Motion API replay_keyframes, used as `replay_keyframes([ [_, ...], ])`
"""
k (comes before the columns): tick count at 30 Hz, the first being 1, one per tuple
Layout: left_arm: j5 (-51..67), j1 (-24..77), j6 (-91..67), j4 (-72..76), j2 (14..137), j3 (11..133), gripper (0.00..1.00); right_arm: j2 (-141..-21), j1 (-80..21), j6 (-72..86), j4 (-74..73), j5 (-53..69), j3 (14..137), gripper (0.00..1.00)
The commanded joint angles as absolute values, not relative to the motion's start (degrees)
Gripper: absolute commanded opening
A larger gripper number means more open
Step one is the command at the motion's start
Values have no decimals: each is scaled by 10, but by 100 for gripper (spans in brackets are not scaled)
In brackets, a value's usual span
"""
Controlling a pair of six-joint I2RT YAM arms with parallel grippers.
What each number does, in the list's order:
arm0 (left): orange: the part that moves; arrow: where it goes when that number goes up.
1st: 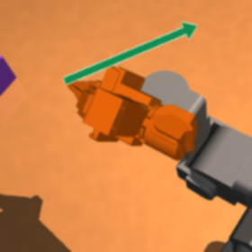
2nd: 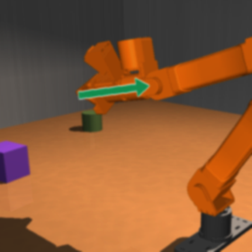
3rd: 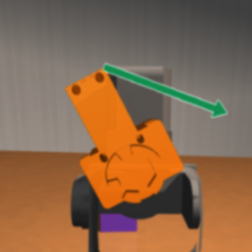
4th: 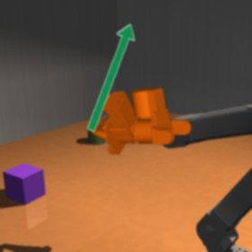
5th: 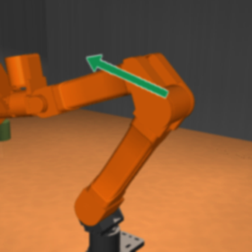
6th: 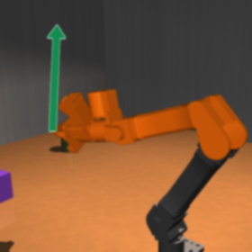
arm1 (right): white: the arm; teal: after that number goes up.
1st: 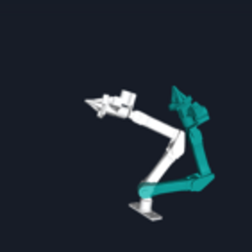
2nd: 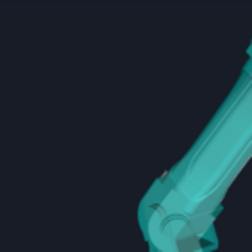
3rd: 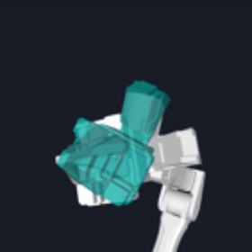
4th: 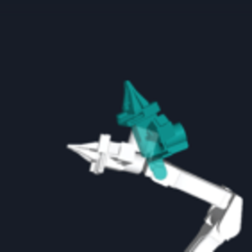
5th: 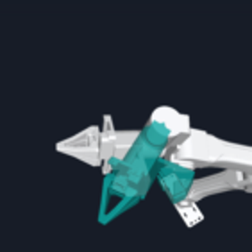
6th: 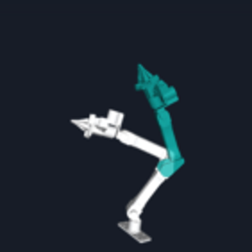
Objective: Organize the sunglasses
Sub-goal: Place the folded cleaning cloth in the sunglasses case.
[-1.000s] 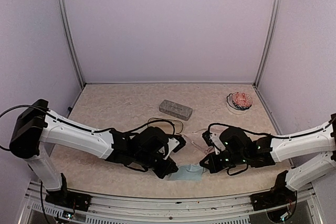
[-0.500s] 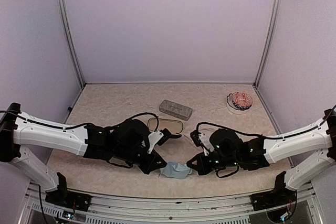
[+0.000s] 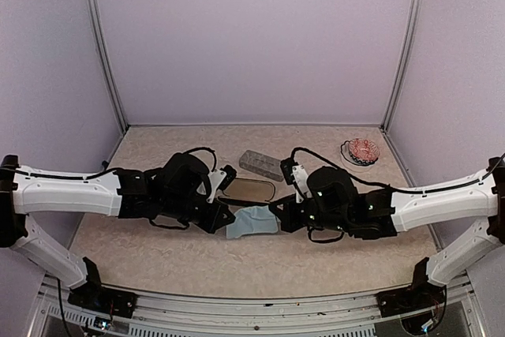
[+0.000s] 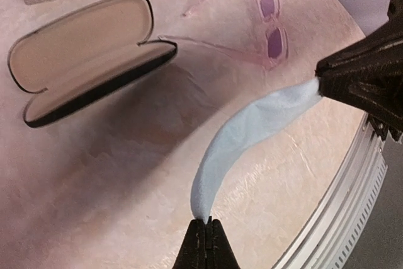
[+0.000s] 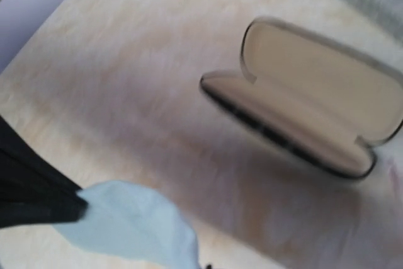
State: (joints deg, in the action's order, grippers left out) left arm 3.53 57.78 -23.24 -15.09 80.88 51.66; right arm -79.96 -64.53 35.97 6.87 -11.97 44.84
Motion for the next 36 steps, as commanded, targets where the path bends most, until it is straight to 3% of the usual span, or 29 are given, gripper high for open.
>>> replay_keyframes([
  [1,2,547,-214,-163,812,564,0,-826,-617,330,89,-137,478,0],
  [36,57,404,-184,-161,1022,724,0,-1001,-489,291,140,-42,584,0],
])
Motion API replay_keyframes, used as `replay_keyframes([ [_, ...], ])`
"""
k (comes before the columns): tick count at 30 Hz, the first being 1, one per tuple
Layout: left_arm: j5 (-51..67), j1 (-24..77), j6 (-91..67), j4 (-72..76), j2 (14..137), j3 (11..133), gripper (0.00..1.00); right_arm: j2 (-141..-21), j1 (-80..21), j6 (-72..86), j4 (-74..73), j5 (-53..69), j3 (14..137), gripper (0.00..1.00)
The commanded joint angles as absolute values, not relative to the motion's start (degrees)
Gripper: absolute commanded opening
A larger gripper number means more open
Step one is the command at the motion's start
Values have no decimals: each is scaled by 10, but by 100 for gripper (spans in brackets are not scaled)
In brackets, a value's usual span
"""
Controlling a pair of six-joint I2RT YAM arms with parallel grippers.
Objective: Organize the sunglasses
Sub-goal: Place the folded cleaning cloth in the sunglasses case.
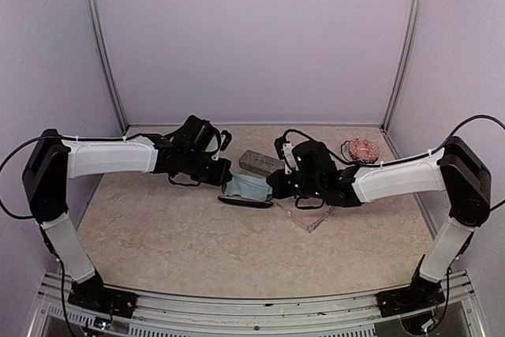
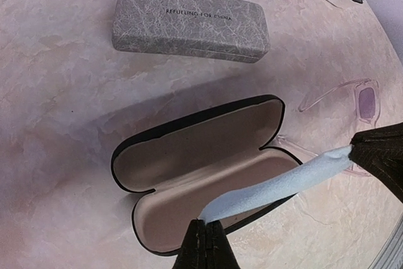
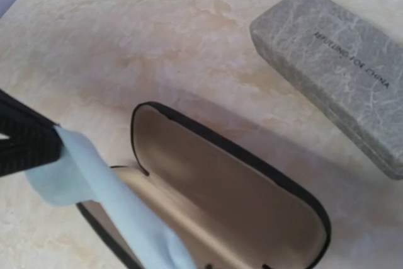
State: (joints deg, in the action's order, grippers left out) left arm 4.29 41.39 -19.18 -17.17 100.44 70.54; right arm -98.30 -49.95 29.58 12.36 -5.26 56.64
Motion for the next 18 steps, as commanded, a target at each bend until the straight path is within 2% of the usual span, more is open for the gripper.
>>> replay_keyframes([
  [1,58,402,-185,-159,1026,726,0,-1005,-487,291,141,-42,585,0],
  [18,74,381,-192,-137,1095,738,0,-1080,-459,300,154,-1,612,0],
])
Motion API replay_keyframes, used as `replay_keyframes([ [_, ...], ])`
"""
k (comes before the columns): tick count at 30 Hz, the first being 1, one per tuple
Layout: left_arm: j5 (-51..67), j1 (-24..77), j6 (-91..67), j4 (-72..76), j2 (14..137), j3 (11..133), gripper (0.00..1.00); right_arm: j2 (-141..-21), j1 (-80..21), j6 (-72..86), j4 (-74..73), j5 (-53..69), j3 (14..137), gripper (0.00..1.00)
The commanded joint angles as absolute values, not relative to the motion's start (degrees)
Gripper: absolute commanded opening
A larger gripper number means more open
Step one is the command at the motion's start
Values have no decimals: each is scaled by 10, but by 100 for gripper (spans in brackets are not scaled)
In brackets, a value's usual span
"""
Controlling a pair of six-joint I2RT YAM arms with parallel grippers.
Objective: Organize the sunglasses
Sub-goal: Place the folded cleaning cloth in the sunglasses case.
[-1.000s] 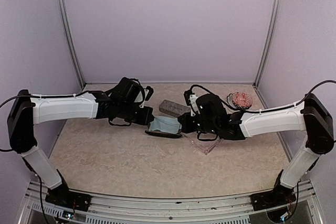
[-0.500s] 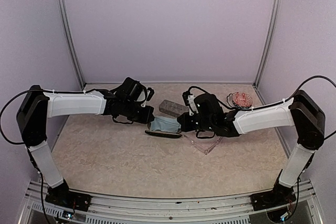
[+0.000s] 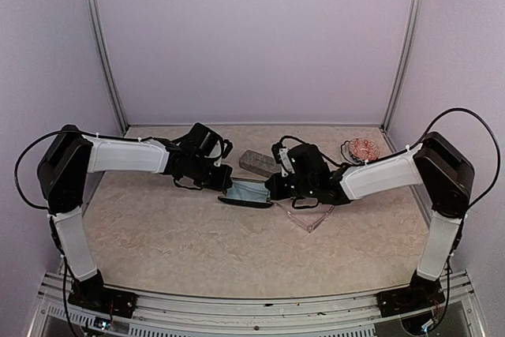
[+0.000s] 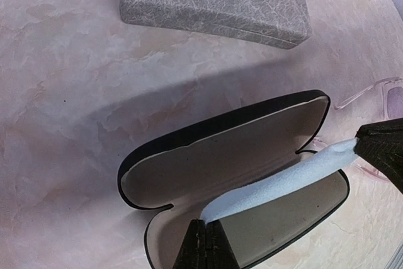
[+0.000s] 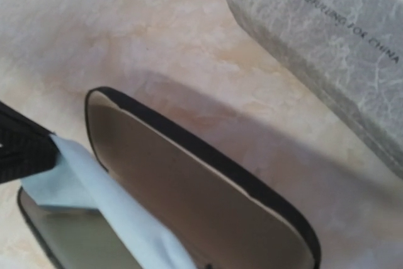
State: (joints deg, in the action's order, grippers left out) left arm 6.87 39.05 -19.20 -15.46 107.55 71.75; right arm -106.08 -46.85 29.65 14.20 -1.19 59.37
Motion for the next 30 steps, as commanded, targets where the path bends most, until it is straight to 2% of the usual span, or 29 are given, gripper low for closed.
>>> replay_keyframes([
  [1,77,380,-192,-136,1098,741,0,-1084,-458,301,156,0,614,0],
  [14,88,370,-189,-134,1144,768,0,-1122,-439,317,172,14,625,0],
  [17,81,370,-192,-136,1145,772,0,-1125,-436,320,175,14,625,6],
  [18,80,370,-192,-137,1145,772,2,-1126,-436,319,176,13,625,9],
  [20,73,370,-195,-138,1144,772,12,-1127,-435,321,177,13,626,16],
  [24,63,369,-198,-139,1140,771,31,-1127,-434,321,180,15,628,22],
  [27,58,369,-202,-139,1135,769,39,-1123,-434,320,183,15,626,24],
  [30,52,370,-206,-136,1126,765,42,-1111,-434,320,190,13,616,26],
])
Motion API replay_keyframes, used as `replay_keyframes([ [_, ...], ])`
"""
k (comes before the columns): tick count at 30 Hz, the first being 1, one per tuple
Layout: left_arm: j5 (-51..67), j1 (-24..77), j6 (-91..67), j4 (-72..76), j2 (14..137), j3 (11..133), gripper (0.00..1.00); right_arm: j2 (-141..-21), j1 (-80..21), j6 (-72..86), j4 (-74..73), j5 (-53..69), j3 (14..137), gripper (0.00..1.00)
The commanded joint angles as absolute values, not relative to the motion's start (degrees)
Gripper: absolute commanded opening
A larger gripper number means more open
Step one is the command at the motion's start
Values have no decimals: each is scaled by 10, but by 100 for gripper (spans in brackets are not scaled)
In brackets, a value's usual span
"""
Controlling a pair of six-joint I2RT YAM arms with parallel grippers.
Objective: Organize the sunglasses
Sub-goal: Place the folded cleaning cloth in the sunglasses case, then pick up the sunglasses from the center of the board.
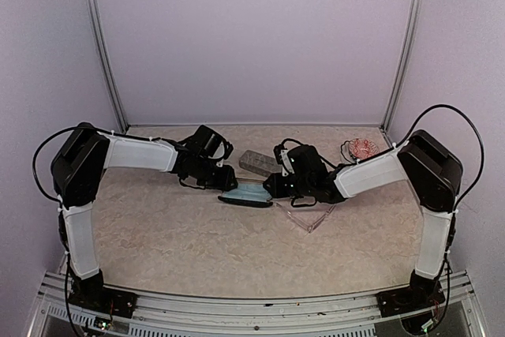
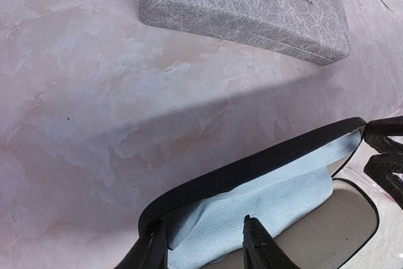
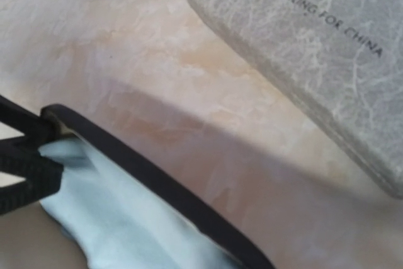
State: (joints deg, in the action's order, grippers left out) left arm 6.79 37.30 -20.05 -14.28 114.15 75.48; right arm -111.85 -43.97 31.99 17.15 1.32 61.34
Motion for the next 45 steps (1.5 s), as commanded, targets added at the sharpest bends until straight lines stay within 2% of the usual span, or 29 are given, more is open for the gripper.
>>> replay_keyframes([
  [1,50,370,-207,-133,1121,762,44,-1107,-434,319,192,12,612,27],
  [18,-7,414,-232,-118,1019,720,62,-963,-435,302,127,-5,520,30],
  [26,-34,438,-247,-112,925,675,74,-846,-438,333,39,-67,431,35],
  [34,-30,447,-257,-103,832,620,85,-750,-439,425,-47,-145,358,47],
  [45,-21,450,-272,-108,738,570,92,-773,-443,518,11,-106,326,52],
])
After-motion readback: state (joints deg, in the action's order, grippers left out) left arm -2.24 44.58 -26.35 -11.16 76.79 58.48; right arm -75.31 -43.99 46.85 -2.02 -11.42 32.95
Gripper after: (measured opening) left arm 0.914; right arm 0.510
